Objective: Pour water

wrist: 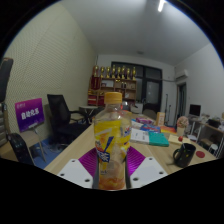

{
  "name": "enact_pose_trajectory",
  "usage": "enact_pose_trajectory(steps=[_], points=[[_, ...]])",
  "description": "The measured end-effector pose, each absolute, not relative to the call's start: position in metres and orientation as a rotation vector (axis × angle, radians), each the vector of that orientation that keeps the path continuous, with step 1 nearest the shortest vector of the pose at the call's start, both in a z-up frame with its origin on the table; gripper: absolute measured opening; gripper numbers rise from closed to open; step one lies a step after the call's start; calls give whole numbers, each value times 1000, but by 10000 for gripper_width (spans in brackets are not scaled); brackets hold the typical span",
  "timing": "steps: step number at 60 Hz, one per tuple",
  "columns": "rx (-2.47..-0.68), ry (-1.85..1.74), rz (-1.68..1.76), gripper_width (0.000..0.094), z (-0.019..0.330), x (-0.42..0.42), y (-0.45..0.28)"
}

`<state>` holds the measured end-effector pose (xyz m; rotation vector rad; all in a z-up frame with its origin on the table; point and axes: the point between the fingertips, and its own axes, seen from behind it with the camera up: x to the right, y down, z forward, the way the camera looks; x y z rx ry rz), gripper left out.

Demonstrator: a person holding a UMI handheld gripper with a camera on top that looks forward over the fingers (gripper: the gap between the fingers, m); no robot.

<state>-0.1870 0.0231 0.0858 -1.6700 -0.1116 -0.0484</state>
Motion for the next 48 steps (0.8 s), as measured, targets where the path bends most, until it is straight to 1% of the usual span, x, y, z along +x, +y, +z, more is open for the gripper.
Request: enact_pose_trajectory(steps=[1, 4, 6, 9, 16, 19, 20, 23, 27, 31, 32, 34, 37, 41, 42, 43, 48], points=[[-1671, -108, -28, 356, 85, -185, 27], [-1659, -60, 51, 354, 97, -183, 32], [-1652, 4, 121, 316, 107, -177, 36], [-1626, 163, 254, 315, 123, -160, 41], [-1533, 583, 684, 313, 140, -110, 52], [-1471, 761, 896, 313, 142, -94, 59], [-1443, 827, 947, 314, 146, -109, 57], [-1356, 955, 1139, 315, 144, -87, 53], [-1237, 1090, 1310, 312, 145, -67, 50], [-1142, 1192, 1404, 311, 146, -54, 48], [-1121, 1228, 1417, 312, 156, -58, 44], [-1082, 1259, 1456, 315, 151, -58, 47], [-1028, 1294, 1513, 318, 153, -52, 45], [-950, 1337, 1588, 314, 160, -47, 31], [-931, 1354, 1597, 314, 168, -54, 12], [-914, 1364, 1611, 314, 169, -51, 36], [-832, 1410, 1666, 315, 179, -51, 20]])
